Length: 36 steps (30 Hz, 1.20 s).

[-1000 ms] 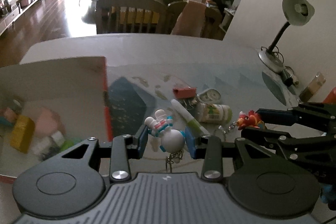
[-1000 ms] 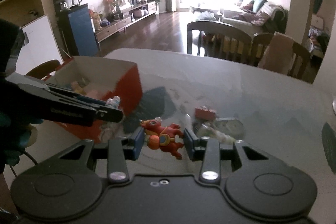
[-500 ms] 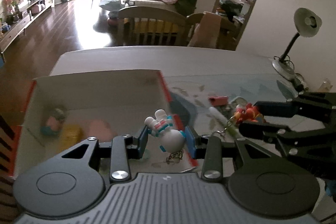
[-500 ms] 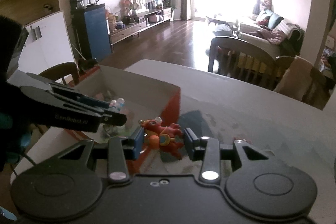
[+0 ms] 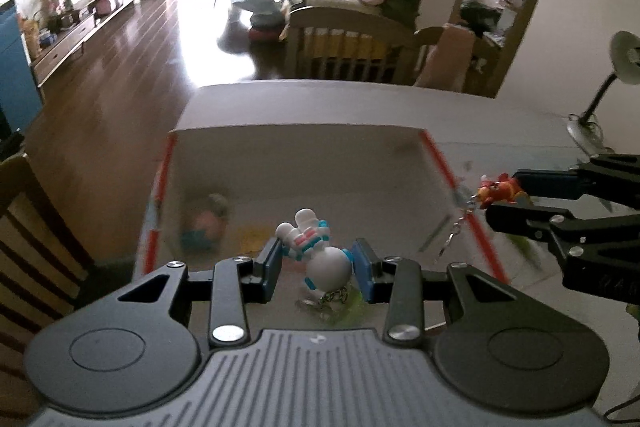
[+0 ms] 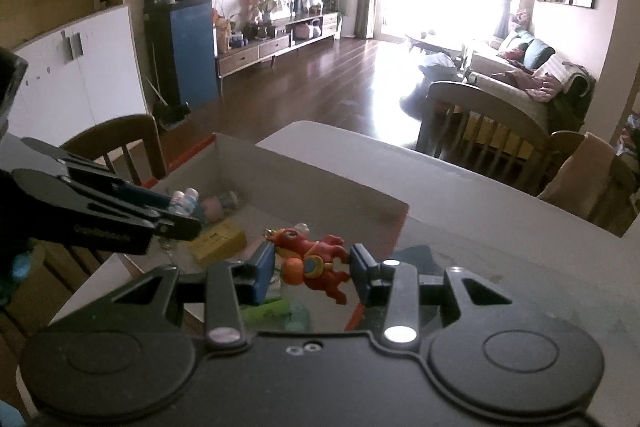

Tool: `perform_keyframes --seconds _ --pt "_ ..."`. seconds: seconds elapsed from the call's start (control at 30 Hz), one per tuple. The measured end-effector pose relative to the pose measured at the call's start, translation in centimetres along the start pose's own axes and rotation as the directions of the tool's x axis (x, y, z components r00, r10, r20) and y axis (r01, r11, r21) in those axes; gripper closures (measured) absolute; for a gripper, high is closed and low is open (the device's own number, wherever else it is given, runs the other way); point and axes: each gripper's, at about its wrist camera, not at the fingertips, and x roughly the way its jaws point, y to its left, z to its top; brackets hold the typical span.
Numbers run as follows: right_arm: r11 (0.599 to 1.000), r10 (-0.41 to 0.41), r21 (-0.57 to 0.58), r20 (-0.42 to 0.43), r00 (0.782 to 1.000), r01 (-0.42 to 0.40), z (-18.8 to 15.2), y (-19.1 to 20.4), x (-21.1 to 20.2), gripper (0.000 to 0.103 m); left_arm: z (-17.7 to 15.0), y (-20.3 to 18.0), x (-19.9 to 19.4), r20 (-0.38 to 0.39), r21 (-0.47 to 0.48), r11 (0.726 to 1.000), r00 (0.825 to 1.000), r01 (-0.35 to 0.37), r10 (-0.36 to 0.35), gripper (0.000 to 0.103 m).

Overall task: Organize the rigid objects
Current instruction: 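Carry the rabbit keychain and orange dragon into the cardboard box and release both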

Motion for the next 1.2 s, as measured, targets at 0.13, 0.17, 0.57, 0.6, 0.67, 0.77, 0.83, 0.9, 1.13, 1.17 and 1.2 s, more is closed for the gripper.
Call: perform_keyframes --seconds 0.13,0.17,0.57,0.6,0.67,0.77,0.83,0.9,1.13,1.17,1.2 --pt "1.0 -0.013 -0.01 -0.034 0.999 0.013 0.2 0.8 2.2 0.063 -0.2 2.1 1.4 -0.029 0.0 1.0 0.999 -0.031 0.031 0.065" --pt "1.0 -0.014 -0.011 -0.044 0.999 0.014 0.1 1.0 2.8 0.063 -0.3 2.5 1.7 -0.036 0.0 0.999 0.999 -0.036 0.036 0.065" --pt "0.997 -0.058 -0.067 -0.174 0.983 0.047 -1.2 2.9 9.5 0.063 -1.0 4.4 6.4 -0.135 0.021 0.997 0.988 -0.07 0.072 0.065" --pt "0.996 -0.059 -0.07 -0.182 0.982 0.046 -1.3 3.0 9.8 0.063 -1.0 4.4 6.6 -0.142 0.026 0.997 0.987 -0.072 0.075 0.065" --pt "0.997 -0.057 -0.071 -0.196 0.979 0.043 -1.6 3.0 10.3 0.063 -1.0 4.0 6.8 -0.14 0.06 0.994 0.986 -0.086 0.094 0.065" --pt "0.997 -0.05 -0.065 -0.217 0.975 0.037 -2.0 3.0 10.8 0.062 -0.9 4.0 7.2 -0.144 0.078 0.992 0.984 -0.095 0.106 0.065" --pt "0.998 -0.044 -0.06 -0.227 0.973 0.031 -2.2 2.9 11.1 0.062 -0.8 3.8 7.3 -0.145 0.089 0.991 0.983 -0.102 0.114 0.065" --pt "0.998 -0.034 -0.053 -0.234 0.972 0.022 -2.3 2.7 11.1 0.062 -0.9 3.5 7.4 -0.144 0.106 0.988 0.982 -0.111 0.125 0.065" --pt "0.999 -0.009 -0.045 -0.241 0.97 -0.002 -2.4 2.5 10.7 0.059 -1.4 2.0 7.9 -0.172 0.138 0.986 0.978 -0.092 0.115 0.065" --pt "0.999 -0.007 -0.041 -0.239 0.971 -0.003 -2.4 2.4 10.5 0.057 -1.5 1.9 8.1 -0.182 0.138 0.986 0.976 -0.092 0.116 0.065" --pt "0.999 -0.004 -0.036 -0.236 0.972 -0.005 -2.4 2.4 10.3 0.057 -1.7 1.9 8.3 -0.19 0.136 0.987 0.975 -0.091 0.116 0.065"
